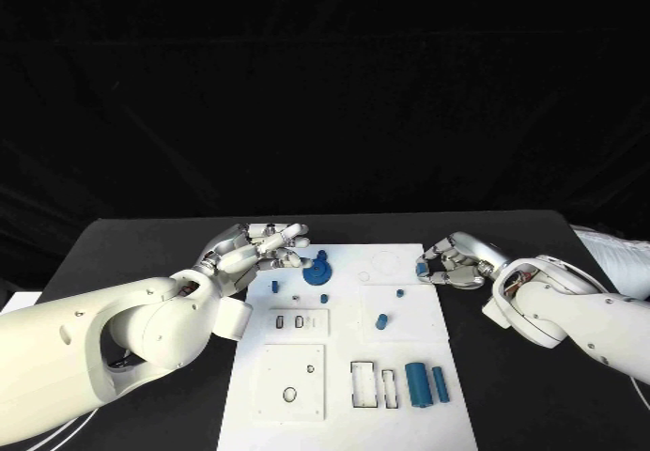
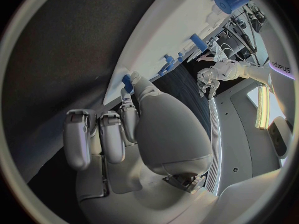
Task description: Assemble the parts on the task board
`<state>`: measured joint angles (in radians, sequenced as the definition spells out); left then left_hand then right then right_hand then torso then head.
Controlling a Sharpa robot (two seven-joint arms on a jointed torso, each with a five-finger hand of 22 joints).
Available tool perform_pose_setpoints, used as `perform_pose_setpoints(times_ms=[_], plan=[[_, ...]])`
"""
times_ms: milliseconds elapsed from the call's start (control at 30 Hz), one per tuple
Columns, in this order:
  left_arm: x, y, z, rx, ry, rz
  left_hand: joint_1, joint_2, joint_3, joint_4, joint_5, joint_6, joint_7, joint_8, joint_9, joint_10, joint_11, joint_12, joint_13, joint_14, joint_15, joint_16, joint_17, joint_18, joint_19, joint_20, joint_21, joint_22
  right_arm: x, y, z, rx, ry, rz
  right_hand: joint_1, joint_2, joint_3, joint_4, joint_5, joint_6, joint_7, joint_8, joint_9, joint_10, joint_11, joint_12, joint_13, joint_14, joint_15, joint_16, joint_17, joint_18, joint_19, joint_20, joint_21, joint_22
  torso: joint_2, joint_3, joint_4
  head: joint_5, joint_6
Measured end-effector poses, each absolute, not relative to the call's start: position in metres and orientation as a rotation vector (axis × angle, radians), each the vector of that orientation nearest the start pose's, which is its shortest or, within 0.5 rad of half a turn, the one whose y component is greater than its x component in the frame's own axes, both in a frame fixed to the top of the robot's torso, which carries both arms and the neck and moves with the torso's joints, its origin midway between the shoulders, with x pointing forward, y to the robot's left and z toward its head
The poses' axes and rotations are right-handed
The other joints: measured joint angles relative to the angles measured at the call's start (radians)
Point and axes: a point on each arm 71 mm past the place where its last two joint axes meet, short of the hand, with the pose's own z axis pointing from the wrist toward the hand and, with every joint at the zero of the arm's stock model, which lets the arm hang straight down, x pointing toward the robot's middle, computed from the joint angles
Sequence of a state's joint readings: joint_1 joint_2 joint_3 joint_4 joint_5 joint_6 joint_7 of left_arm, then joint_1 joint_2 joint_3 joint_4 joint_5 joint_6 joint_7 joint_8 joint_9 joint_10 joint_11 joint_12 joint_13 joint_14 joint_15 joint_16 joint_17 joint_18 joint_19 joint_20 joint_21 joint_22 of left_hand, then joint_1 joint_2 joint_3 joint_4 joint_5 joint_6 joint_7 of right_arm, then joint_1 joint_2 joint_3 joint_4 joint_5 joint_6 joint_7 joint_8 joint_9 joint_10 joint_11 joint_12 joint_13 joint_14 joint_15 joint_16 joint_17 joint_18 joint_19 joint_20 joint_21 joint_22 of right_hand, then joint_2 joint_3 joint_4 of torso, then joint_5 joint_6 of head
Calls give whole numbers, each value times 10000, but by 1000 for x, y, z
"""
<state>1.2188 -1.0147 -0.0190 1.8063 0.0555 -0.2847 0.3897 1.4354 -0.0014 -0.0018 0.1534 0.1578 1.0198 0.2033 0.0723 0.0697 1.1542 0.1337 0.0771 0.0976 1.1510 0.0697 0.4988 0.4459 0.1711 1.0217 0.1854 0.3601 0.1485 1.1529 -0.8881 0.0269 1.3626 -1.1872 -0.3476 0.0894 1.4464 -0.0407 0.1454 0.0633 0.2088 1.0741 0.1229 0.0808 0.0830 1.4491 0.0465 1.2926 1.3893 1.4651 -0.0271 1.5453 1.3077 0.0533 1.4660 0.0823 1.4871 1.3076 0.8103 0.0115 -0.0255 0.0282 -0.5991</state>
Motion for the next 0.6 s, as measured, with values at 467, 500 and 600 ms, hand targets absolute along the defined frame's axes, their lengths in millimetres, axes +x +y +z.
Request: perform_pose_setpoints(times_ms=[467,500,600], plan=[[437,208,-141,-11316,14365,-17112,0,0,0,0,0,0,0,0,0,0,0,0,-1,0,0,0,8,0,0,0,0,0,511,-269,-189,1240,16201,7373,-42,40,41,-41,-95,55,15,0,9,34,-34,52,8,18,-17,0,-2,1,2,-74,38,-1,-1,1,6,-10,-24],[437,208,-141,-11317,14366,-17111,0,0,0,0,0,0,0,0,0,0,0,0,-1,0,0,0,8,0,0,0,0,0,511,-269,-189,1239,16203,7371,-42,40,41,-41,-95,55,15,0,9,34,-34,62,8,18,-17,-1,-2,1,3,-74,38,-1,-2,1,6,-10,-26],[437,208,-141,-11320,14369,-17105,0,0,0,0,0,0,0,0,0,-36,36,0,-2,0,0,0,8,0,0,0,0,0,511,-269,-189,1235,16215,7367,-42,40,41,-41,-95,55,15,0,9,34,-34,76,8,17,-17,-1,-2,2,2,-74,38,-1,-2,1,6,1,-33]])
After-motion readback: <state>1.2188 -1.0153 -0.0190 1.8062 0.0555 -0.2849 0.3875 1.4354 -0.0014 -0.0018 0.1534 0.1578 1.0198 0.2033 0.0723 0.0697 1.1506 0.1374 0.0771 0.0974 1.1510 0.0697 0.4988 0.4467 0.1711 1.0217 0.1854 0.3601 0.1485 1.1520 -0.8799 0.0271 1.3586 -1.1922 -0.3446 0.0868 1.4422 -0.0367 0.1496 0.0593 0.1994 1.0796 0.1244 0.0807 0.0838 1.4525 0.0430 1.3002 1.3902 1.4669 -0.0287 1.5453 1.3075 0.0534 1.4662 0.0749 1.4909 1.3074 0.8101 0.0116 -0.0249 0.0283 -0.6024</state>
